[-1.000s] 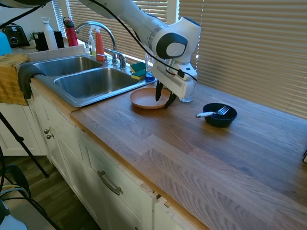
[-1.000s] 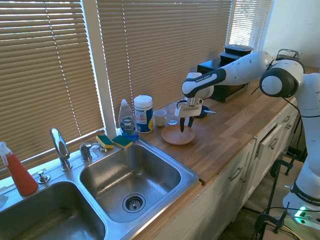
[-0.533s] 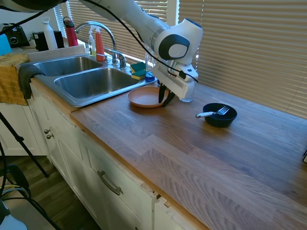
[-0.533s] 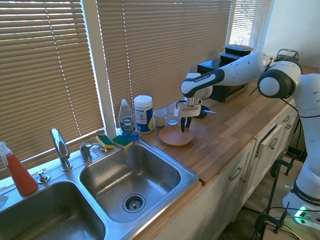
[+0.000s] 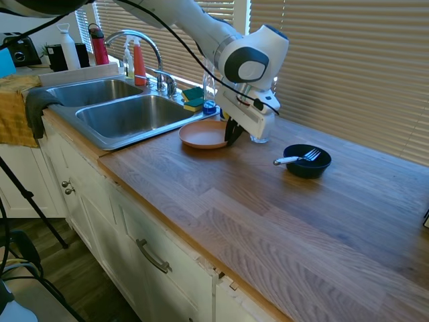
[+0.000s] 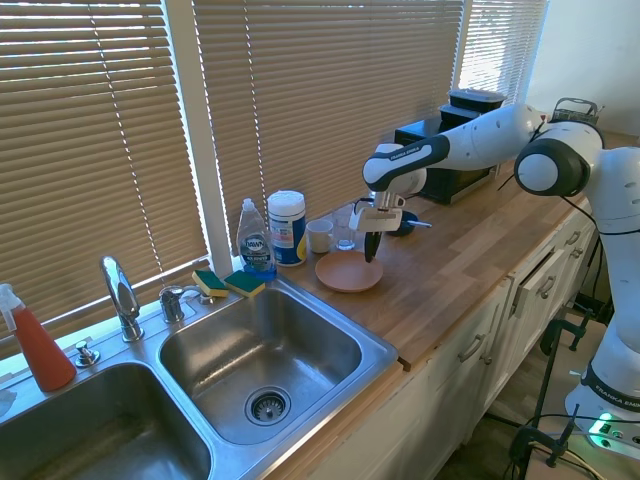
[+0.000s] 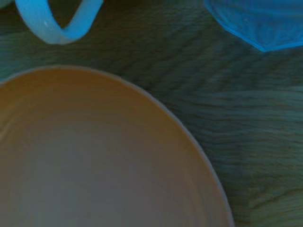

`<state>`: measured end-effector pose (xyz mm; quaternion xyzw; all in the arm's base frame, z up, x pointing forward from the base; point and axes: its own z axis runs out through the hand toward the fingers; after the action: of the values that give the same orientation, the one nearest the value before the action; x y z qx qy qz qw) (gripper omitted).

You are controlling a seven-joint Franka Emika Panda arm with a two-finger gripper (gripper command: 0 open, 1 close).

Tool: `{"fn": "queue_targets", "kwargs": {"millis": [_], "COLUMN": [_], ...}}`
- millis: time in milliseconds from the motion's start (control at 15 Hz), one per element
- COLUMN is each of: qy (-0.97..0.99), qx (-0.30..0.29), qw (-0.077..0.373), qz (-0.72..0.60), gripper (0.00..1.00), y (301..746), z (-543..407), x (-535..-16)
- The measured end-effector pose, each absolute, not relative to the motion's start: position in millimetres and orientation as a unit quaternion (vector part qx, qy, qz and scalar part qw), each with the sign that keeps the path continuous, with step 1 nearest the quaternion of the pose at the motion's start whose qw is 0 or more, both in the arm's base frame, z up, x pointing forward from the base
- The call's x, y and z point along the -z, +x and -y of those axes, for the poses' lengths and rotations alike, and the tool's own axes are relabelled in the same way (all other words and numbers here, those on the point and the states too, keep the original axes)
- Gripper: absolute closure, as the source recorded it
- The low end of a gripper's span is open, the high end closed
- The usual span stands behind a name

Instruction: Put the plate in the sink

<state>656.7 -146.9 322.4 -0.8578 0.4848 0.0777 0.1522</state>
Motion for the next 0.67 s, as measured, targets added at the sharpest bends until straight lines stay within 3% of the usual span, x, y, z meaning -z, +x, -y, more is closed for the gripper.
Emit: {"fn": "queue_targets", "kwargs": {"millis": [400, 667], "qy": [-0.874, -0.892], "qx": [-0.058, -0.038], "qw": [0.173, 0.163], "qz": [-0.450, -0.419], "gripper": [1.00, 1.00], "y": [643.5, 634.3], "z": [127.8, 68.6], "x": [-376.6, -430.4]}}
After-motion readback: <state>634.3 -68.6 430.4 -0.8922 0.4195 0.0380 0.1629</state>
